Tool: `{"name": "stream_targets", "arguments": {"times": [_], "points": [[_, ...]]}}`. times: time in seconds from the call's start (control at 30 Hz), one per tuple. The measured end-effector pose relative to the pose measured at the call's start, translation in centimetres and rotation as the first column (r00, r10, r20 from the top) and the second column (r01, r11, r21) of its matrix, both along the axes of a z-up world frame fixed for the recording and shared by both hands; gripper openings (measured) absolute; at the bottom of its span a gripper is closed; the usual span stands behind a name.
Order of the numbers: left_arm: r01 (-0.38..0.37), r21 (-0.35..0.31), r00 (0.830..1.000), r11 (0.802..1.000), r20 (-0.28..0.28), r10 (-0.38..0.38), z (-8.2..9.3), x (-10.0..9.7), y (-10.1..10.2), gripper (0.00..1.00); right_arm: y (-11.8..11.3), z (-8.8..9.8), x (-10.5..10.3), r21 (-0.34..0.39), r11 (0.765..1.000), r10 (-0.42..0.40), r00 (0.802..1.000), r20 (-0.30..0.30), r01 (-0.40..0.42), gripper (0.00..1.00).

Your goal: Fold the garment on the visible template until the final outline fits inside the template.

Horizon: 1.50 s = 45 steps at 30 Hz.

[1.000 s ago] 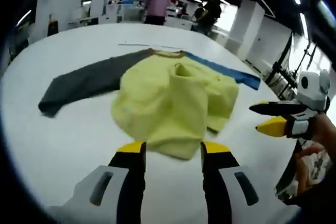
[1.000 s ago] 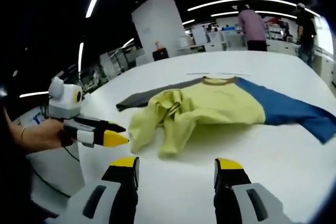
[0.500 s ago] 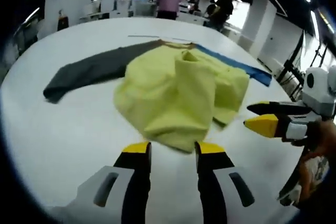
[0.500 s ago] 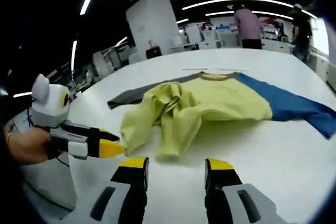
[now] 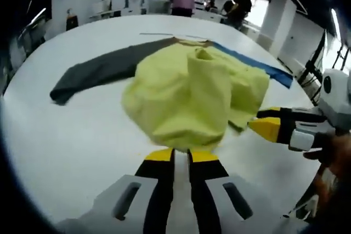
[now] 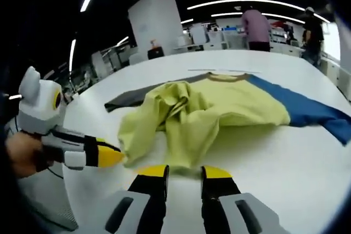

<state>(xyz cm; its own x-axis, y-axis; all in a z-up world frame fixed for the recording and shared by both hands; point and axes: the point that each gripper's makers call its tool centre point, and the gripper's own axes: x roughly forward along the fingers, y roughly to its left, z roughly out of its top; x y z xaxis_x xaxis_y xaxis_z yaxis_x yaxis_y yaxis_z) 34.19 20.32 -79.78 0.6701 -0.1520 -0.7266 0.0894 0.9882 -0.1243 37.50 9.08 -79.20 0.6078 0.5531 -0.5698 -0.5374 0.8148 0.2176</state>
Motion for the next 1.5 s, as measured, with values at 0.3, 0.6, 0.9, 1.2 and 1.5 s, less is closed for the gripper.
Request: {"name": "stream_targets", "arguments": {"times": [0.3,0.6,0.9,1.2,1.5], "points": [[-0.037,-0.038,0.999,0.999,-0.014,0.037,-0.2,-0.1,0.1,0.0,0.8,0.2,0.3,0.0,1.0,-0.028,1.0,0.009,0.028,0.13],[-0.075,-0.104,0.997,0.992,-0.031,0.072,0.0,-0.2,-0.6,0.1,0.7,0.4,0.4,-0.001,1.0,-0.029,1.0,0.005,0.029,0.13],[-0.078,-0.076,0.997,0.994,-0.023,0.076,0.1,0.4,-1.0,0.15,0.6,0.4,0.3,-0.015,1.0,-0.027,1.0,0.008,0.027,0.13],[0.016,0.07,1.0,0.997,0.022,-0.018,-0.1,1.0,-1.8,0.09,0.8,0.2,0.4,-0.035,0.999,-0.028,0.999,0.02,0.028,0.12],[0.017,0.046,0.999,0.999,0.045,-0.019,-0.2,1.4,-2.5,0.0,0.6,0.1,0.4,-0.05,0.998,-0.026,0.999,0.026,0.027,0.11]]}}
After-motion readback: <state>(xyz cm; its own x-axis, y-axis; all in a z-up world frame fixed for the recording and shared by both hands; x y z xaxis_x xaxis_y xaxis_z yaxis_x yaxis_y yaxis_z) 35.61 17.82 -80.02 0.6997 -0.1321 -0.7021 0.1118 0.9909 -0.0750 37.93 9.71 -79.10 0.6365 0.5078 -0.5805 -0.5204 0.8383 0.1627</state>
